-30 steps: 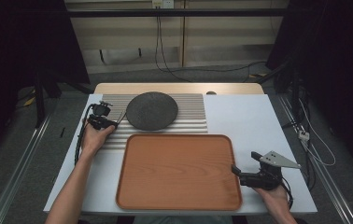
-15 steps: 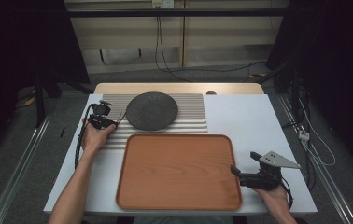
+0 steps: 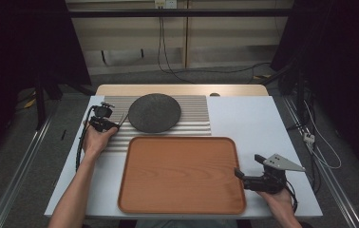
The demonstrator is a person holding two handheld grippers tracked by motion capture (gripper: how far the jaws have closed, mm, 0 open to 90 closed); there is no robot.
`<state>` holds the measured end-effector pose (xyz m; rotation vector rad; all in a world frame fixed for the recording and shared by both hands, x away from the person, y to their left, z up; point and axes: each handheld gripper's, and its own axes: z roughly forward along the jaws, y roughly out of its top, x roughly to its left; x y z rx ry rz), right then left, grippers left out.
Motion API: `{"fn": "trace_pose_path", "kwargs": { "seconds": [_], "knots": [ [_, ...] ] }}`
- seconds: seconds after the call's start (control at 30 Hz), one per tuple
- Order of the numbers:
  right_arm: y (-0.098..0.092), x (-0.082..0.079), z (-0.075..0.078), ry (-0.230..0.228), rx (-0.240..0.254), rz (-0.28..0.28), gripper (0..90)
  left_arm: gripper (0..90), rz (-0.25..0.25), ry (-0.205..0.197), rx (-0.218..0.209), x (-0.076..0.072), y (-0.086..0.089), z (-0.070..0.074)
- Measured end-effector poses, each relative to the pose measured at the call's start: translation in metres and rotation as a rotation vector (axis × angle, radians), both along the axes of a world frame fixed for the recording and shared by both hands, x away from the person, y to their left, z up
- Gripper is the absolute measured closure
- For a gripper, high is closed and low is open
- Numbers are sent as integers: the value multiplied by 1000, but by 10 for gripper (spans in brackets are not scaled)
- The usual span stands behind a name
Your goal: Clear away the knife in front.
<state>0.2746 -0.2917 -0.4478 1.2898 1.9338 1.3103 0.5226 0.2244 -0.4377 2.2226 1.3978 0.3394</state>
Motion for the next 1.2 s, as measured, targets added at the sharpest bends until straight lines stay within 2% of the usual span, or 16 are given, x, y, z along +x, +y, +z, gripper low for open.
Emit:
{"fn": "trace_pose_path", "kwargs": {
  "seconds": [0.13, 0.33, 0.57, 0.63, 0.87, 1.1, 1.2],
  "knots": [
    [1, 0, 0, -1, -4, 2, 35, 799, -7, 3, 16, -2, 1, 1],
    [-1, 0, 0, -3, -3, -2, 35, 799, 10, -3, 16, -5, 8, 4],
    [0, 0, 0, 1, -1, -4, 35, 799, 3, -34, 8, -12, 11, 15],
    [0, 0, 0, 0, -2, -3, 35, 799, -6, -31, 6, -13, 12, 18],
    [0, 0, 0, -1, -3, -4, 35, 799, -31, -80, -5, -22, 7, 32],
    [0, -1, 0, -2, -9, -6, 35, 799, -54, -101, -14, -31, -1, 40],
    [0, -1, 1, -3, -8, -8, 35, 799, -56, -110, -32, -34, -4, 44]
  ]
}}
